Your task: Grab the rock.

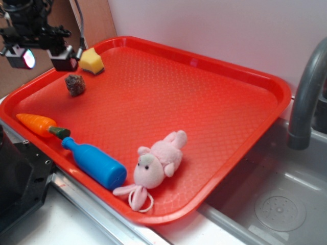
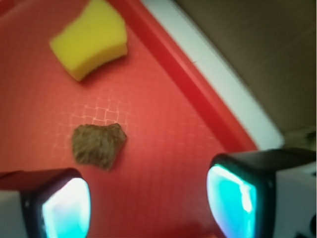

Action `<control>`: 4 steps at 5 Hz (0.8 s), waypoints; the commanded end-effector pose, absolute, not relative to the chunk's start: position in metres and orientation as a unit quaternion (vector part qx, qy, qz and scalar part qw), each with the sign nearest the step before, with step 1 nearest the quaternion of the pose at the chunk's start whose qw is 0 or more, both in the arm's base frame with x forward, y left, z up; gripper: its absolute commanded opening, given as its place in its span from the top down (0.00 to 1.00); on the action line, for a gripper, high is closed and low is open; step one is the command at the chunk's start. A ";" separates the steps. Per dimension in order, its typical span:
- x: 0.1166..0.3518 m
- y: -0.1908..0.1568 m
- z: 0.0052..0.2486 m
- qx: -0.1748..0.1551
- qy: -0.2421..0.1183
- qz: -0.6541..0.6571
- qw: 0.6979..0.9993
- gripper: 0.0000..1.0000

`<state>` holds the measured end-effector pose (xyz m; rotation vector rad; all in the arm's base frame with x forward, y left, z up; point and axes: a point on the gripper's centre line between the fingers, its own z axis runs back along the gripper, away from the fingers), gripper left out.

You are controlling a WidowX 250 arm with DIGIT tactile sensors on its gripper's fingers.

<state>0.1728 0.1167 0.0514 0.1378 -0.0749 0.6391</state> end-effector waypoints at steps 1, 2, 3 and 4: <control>0.219 0.114 0.027 0.057 -0.019 0.256 0.965 0.00; 0.224 0.112 0.028 0.060 -0.022 0.248 0.967 0.00; 0.223 0.112 0.035 0.067 -0.024 0.247 0.966 1.00; 0.222 0.113 0.033 0.062 -0.011 0.246 0.967 1.00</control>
